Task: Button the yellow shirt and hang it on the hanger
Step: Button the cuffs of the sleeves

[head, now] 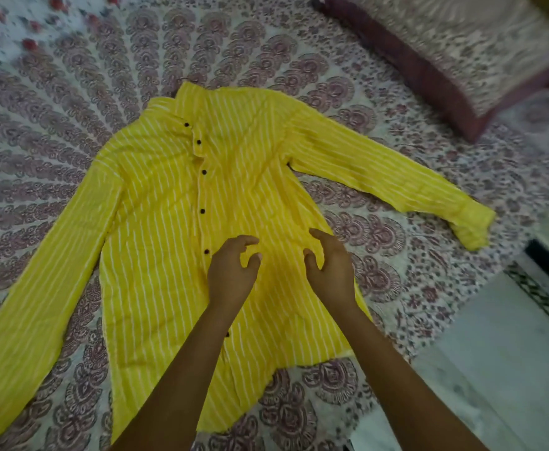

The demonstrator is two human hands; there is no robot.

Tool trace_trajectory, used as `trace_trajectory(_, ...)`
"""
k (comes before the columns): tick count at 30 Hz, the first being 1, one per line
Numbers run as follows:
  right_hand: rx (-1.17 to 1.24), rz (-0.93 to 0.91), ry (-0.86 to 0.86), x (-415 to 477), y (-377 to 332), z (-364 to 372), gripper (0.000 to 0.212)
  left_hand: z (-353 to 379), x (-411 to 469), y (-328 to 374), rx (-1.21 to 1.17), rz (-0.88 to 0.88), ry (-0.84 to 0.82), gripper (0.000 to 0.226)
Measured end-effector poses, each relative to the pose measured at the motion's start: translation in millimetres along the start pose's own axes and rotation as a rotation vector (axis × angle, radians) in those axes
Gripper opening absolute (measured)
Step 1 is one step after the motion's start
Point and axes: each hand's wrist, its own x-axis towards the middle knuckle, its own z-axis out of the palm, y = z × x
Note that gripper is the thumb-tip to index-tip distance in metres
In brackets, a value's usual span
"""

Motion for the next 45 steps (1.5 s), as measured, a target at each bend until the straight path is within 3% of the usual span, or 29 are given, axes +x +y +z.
trace_trajectory(8,0.022,0.170,0.105,-17.9,66.6,-56.1,0.040,74.4,-11.7,55.7,0.106,0.105,-0.164,0.023)
trace_trajectory(19,-0.023,0.310,0.188,21.0,226.3,-167.5,0.035,275.1,10.8,159.6,0.200,0.220,-0.360,0.024)
trace_trajectory(27,0.054,0.362,0.258,58.4,294.3,-205.4,0.038,382.3,35.2,197.7,0.392,0.432,-0.484,0.043)
trace_trajectory(29,0.108,0.384,0.251,61.7,302.6,-206.2,0.039,399.7,42.1,201.7,0.518,0.488,-0.449,0.050)
trace_trajectory(32,0.155,0.413,0.250,62.8,307.0,-203.3,0.043,409.2,54.8,208.2,0.609,0.513,-0.360,0.037)
trace_trajectory(35,0.210,0.447,0.240,63.3,307.8,-199.8,0.046,406.6,66.6,215.9,0.596,0.436,-0.375,0.029)
trace_trajectory(38,0.314,0.500,0.258,65.1,303.3,-201.3,0.047,391.0,75.3,219.9,0.372,0.339,-0.402,0.022)
trace_trajectory(43,0.474,0.434,0.278,75.3,270.0,-202.0,0.041,358.7,76.2,236.7,-0.067,-0.150,-0.575,0.041)
trace_trajectory(45,0.526,0.388,0.311,80.9,250.8,-198.0,0.031,346.6,78.4,235.3,-0.111,-0.203,-0.590,0.044)
